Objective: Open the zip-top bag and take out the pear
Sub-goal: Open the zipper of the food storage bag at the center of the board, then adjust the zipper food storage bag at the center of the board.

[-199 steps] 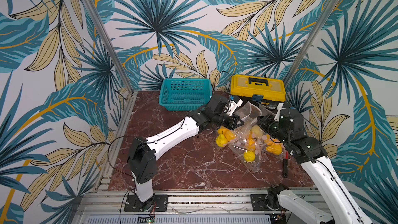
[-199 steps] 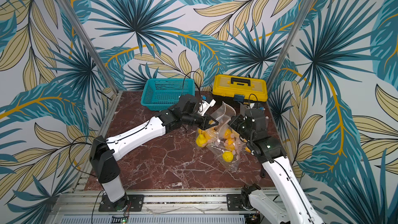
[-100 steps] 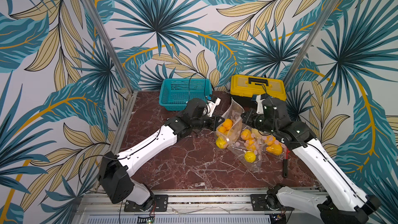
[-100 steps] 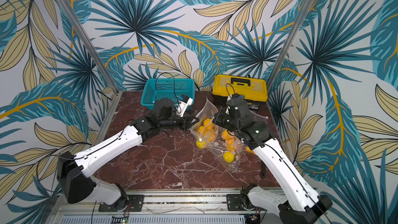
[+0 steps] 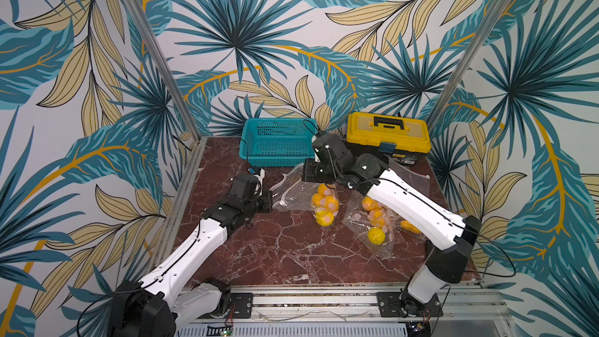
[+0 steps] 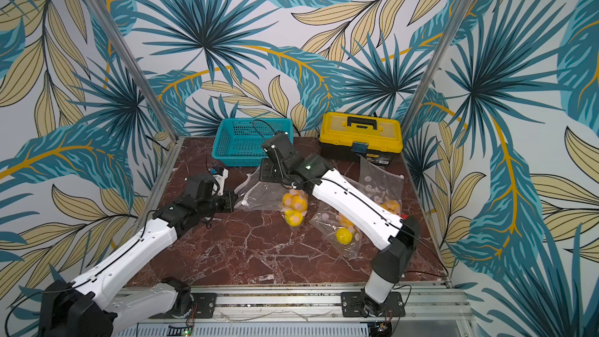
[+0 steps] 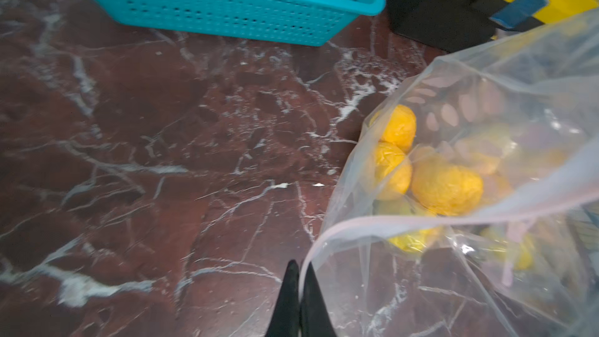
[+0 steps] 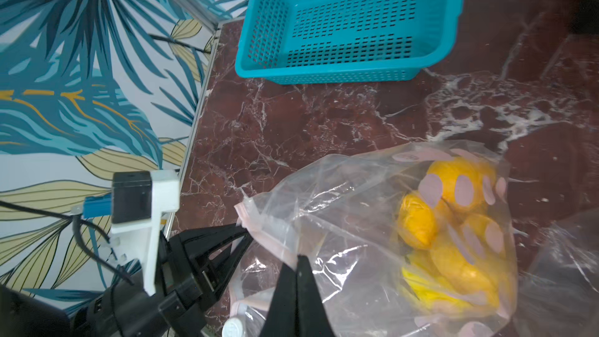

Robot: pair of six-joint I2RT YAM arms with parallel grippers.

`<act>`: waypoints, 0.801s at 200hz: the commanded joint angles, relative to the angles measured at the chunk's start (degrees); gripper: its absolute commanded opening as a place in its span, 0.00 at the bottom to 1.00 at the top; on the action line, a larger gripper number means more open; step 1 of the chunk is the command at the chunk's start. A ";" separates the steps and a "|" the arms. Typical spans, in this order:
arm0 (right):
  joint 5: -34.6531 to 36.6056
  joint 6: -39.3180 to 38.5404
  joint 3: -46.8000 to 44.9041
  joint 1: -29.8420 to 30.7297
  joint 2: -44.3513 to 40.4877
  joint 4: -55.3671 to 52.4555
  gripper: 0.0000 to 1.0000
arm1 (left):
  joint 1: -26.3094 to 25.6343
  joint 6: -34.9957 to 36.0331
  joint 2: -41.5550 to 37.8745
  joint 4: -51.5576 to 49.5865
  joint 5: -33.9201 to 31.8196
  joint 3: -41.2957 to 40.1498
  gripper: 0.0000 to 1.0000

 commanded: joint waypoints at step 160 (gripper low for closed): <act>-17.19 -3.59 7.95 1.54 11.32 4.24 0.00 | 10.95 1.46 -6.44 -4.08 28.15 6.04 0.29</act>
